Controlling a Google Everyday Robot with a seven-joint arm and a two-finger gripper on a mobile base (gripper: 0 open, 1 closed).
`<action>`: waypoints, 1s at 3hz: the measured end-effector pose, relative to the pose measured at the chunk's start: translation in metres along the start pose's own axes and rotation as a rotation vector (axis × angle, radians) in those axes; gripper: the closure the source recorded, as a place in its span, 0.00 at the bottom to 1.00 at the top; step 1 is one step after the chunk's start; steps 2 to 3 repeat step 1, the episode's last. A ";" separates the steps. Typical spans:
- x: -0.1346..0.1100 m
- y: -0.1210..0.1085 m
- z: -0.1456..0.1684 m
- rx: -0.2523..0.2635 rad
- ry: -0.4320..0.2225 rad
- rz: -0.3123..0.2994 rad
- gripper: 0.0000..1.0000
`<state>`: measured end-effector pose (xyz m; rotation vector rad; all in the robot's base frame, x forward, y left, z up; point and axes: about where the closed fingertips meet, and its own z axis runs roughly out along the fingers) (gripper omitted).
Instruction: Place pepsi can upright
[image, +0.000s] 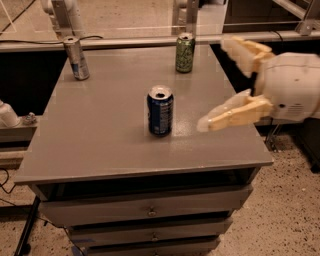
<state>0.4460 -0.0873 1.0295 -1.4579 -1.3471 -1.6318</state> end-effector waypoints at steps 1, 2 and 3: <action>-0.002 0.002 -0.038 -0.086 -0.030 0.035 0.00; -0.002 0.002 -0.038 -0.086 -0.030 0.035 0.00; -0.002 0.002 -0.038 -0.086 -0.030 0.035 0.00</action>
Offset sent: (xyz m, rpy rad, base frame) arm 0.0000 0.0000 0.0000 0.0000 0.0000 0.0000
